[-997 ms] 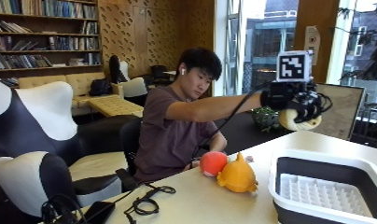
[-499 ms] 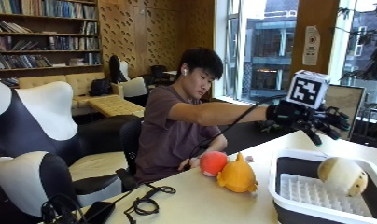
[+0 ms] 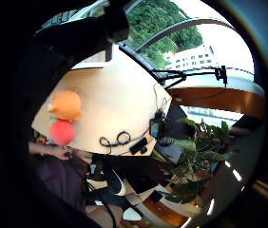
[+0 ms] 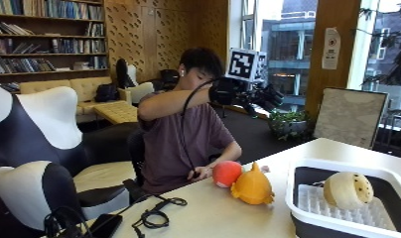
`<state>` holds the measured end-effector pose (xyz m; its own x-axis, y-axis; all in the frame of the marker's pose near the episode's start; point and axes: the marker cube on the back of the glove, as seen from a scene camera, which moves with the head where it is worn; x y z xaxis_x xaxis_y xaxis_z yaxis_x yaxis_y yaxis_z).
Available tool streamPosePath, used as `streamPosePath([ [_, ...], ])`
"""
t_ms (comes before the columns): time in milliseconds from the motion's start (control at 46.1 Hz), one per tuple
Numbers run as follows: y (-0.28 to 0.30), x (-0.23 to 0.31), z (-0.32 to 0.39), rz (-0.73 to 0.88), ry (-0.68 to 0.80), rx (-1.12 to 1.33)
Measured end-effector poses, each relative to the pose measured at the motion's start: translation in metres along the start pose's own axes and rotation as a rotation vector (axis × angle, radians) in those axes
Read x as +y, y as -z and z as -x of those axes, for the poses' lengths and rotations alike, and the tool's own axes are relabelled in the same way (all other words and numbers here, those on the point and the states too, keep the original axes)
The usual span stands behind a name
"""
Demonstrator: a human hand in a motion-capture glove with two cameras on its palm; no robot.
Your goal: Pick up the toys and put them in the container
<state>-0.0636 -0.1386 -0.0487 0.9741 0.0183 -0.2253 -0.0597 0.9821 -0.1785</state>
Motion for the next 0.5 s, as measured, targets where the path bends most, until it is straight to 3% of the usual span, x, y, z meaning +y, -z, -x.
streamPosePath([
  [130, -0.051, 0.041, 0.011, 0.033, 0.054, -0.008],
  [282, -0.169, 0.079, 0.065, 0.114, 0.205, 0.023],
  [434, -0.276, 0.090, 0.087, 0.117, 0.356, 0.164],
  [499, -0.290, 0.088, 0.093, 0.082, 0.346, 0.065],
])
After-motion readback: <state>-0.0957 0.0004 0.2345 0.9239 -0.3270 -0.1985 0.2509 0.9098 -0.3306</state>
